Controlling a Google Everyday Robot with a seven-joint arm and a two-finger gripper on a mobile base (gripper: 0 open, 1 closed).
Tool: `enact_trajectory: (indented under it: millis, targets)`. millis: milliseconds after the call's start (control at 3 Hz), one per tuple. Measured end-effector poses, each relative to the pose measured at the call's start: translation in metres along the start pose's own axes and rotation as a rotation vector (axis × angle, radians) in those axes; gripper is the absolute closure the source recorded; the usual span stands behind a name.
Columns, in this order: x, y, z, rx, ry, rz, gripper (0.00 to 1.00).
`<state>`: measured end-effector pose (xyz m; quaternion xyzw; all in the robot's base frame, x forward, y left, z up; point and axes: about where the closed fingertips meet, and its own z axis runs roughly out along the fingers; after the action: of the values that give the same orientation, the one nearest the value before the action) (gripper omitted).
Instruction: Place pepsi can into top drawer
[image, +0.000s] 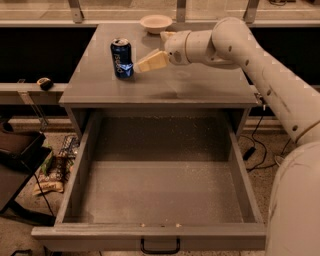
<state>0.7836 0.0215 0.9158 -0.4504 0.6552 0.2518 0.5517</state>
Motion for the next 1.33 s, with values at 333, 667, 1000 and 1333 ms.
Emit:
enact_trajectory:
  millis: [333,667,1000,1333]
  targets:
    - [-0.006,0.003,0.015,-0.024,-0.056,-0.015,0.00]
    - [0.000,0.004,0.033,-0.028,-0.055,-0.014,0.00]
    - [0.009,-0.001,0.057,-0.019,-0.061,0.042,0.00]
    - [0.009,0.004,0.071,-0.052,-0.073,0.080,0.00]
